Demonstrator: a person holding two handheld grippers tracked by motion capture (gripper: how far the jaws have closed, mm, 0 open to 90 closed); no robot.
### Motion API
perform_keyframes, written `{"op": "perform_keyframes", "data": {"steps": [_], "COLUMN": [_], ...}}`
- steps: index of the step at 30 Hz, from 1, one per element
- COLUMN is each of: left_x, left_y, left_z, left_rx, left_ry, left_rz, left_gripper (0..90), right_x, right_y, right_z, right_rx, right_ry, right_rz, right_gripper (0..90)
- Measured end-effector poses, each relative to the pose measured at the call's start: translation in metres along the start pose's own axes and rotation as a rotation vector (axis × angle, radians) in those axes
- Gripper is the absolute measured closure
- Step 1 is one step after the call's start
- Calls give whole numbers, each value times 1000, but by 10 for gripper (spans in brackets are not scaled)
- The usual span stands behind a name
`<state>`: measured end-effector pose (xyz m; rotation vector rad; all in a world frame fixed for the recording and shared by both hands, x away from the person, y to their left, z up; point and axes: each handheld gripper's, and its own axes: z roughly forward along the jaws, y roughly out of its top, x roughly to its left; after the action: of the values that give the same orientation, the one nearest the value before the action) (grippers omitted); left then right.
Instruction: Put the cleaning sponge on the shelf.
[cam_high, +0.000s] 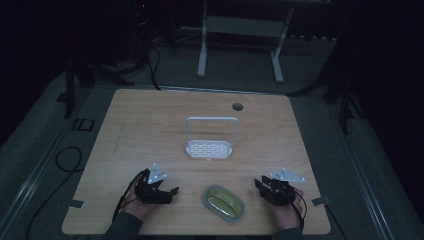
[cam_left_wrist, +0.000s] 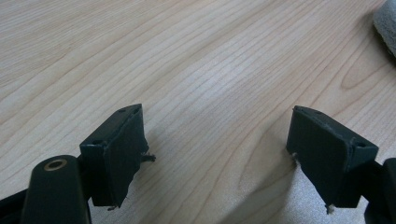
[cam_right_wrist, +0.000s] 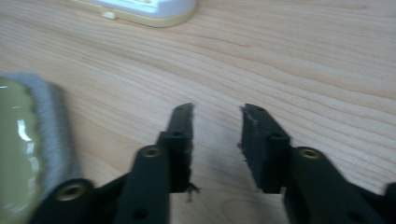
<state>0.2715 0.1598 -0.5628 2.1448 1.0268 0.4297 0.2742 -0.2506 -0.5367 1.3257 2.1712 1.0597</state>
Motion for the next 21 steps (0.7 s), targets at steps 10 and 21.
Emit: {"op": "perform_keyframes", "data": {"steps": [10,21], "left_x": [0,0], "left_y": [0,0], "left_z": [0,0], "left_rx": [0,1], "left_ry": [0,0], "left_rz": [2,2], "left_gripper": [197,197], "right_x": [13,47], "right_y": [5,13], "right_z": [-15,-34], "right_rx": [-29,-76], "right_ry": [51,136], "right_rz": [-29,-102], "right_gripper": [896,900]}}
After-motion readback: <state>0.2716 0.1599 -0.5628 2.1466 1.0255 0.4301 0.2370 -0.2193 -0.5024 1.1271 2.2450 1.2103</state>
